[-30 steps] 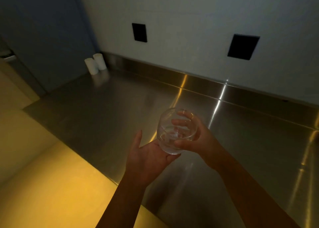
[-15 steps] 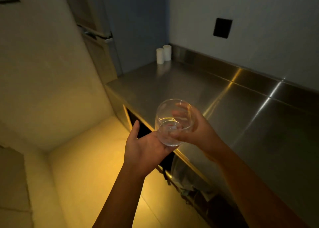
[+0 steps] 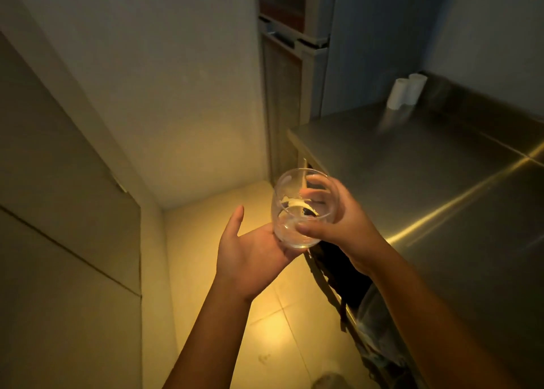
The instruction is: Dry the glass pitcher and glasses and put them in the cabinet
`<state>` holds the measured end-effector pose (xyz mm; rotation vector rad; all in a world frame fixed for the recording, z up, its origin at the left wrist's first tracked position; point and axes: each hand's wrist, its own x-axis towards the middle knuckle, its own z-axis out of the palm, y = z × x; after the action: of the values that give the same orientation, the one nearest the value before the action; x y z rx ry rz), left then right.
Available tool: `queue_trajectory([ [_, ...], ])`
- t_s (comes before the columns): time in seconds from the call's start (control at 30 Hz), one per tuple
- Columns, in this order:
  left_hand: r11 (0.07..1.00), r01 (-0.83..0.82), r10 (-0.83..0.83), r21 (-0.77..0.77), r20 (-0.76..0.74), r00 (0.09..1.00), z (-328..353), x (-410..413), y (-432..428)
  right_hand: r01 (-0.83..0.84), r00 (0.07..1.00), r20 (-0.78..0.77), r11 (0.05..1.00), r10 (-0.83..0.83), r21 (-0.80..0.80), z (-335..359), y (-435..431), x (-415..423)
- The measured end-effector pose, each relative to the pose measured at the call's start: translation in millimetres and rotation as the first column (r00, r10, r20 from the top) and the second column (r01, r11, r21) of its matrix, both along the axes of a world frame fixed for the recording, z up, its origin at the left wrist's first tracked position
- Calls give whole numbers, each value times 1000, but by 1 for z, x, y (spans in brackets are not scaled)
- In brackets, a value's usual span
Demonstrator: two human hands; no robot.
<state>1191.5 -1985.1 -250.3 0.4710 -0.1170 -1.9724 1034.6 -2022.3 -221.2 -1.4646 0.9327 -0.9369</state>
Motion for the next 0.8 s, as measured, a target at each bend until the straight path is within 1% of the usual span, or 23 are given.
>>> queue_trajectory([
  [0.13, 999, -35, 35, 2, 23, 999, -1, 26, -38, -39, 999, -4, 999, 39, -9, -1, -43, 27],
  [0.3, 995, -95, 94, 8, 59, 994, 4, 50, -103, -67, 998, -14, 996, 66, -51, 4, -117, 55],
  [0.6, 984, -175, 176, -30, 15, 984, 23, 90, -223, -171, 985, -35, 980, 169, -96, 18, -254, 102],
  [0.8, 979, -204, 205, -15, 1, 979, 13, 130, -270, -214, 976, -53, 975, 211, -65, 7, -308, 145],
])
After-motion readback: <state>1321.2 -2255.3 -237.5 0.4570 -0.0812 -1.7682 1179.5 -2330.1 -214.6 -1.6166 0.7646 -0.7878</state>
